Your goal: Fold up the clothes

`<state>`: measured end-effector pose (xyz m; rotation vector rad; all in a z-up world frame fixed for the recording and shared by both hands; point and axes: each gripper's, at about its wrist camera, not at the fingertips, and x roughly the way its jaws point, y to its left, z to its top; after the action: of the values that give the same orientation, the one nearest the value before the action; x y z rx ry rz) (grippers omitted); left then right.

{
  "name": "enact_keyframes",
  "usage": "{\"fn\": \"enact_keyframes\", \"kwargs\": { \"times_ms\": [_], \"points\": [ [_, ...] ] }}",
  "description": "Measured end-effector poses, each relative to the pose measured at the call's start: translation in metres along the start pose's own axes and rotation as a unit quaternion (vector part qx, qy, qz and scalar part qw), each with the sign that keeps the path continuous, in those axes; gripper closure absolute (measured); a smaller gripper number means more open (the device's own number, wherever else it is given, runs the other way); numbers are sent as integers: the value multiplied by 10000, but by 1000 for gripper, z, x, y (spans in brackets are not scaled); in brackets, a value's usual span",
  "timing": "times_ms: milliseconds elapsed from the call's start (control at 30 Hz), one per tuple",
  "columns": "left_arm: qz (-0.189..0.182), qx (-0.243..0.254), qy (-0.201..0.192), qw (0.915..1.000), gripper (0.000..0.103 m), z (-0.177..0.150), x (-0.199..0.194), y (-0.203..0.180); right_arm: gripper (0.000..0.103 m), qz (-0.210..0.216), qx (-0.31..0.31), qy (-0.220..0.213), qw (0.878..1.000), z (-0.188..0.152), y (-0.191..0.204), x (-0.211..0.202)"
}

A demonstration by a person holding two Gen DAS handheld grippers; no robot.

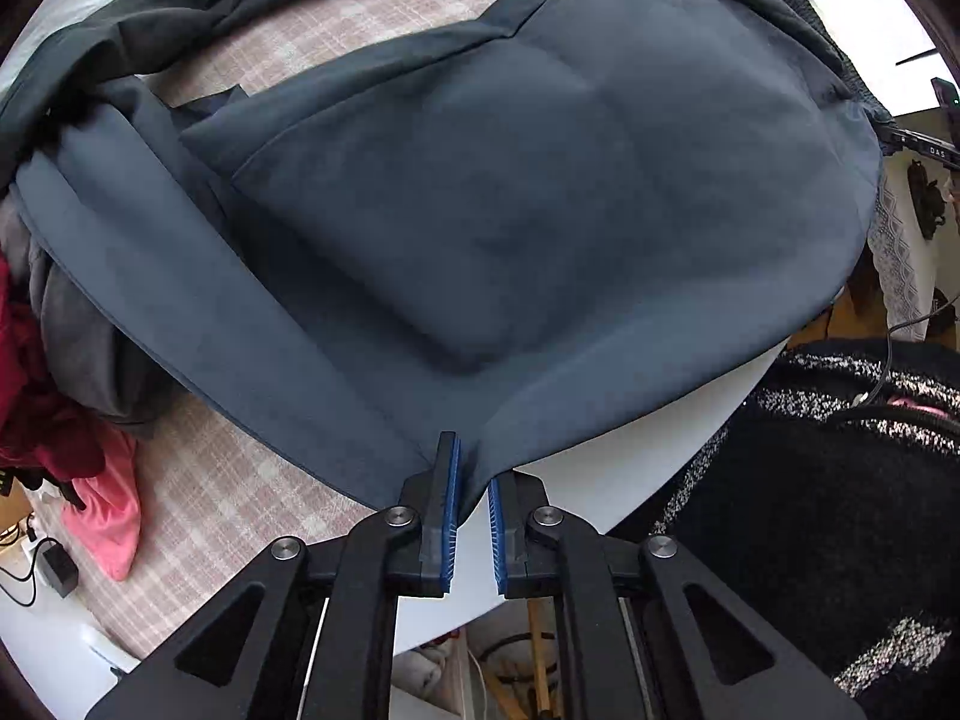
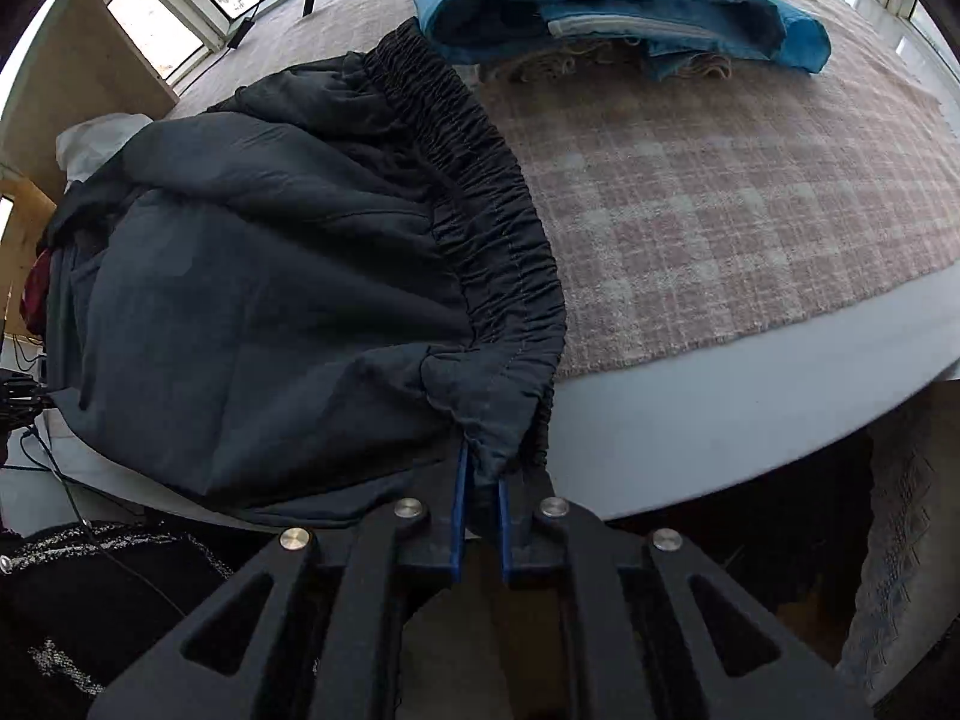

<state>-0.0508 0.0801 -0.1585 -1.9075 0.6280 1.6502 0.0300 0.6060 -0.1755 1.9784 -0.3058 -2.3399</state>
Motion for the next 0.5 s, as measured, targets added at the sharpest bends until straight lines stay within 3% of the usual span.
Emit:
{"fn": "enact_keyframes", "kwargs": {
  "times_ms": [67,100,167,233,267,300,500],
  "points": [
    [117,23,33,9999,92,-2,-10,2,89,36,-236,83,9997,3,4,-9],
    [209,14,14,9998,91,-1,-18,5,83,66,-350,62,9993,7,5,-17],
    [387,1,-100,9992,91,5,-37,11,80,65,-451,-276,9986,25,7,-43],
    [562,-7,-276,9980,87,14,-58,18,68,96,-504,-703,9962,48,9,-69],
    [678,-1,-335,9971,84,17,-66,21,54,223,-530,-859,9946,62,12,-77],
    [795,4,-394,9961,81,20,-74,25,49,303,-562,-991,9930,76,15,-83],
    [1103,-469,-699,9903,80,25,-101,65,49,11,-888,-1357,9868,146,54,-74]
  ]
}}
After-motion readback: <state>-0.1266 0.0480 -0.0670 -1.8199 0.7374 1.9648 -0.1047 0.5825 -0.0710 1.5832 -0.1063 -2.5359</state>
